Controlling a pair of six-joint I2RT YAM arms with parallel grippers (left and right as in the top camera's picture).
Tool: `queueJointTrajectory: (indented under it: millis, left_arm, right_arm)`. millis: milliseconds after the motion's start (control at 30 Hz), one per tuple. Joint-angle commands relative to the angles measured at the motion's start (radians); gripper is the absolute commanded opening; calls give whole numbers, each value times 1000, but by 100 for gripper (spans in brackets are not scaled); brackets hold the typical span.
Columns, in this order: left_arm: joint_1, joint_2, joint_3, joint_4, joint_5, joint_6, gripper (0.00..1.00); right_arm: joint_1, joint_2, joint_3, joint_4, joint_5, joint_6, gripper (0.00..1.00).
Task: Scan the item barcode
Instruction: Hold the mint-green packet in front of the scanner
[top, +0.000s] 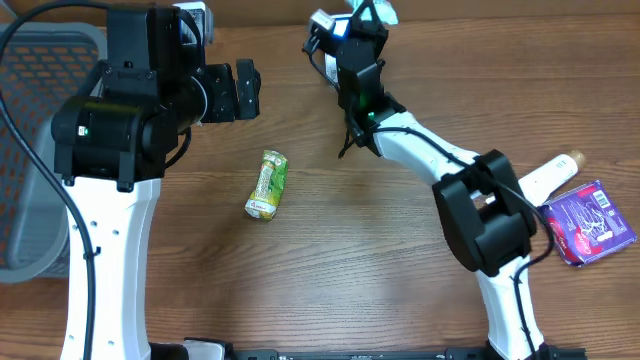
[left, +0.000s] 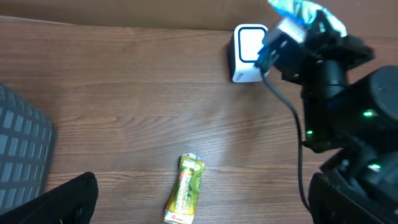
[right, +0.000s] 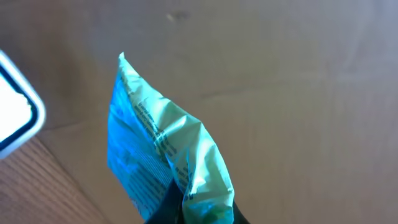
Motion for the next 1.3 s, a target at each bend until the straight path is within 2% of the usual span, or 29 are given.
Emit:
queueJointTrajectory:
  millis: [0,1033,1267]
  left_arm:
    - [4,5,1,4,-3,8,99]
    - [4,5,1,4,-3,8,100]
    - [4,5,1,4,-3,8,100]
  right_arm:
    - [-15,42,18,27,-82,-94,4]
    - [-14,93,18,-8,-79,-48,4]
    - [6,1,17,-11,-17,21,4]
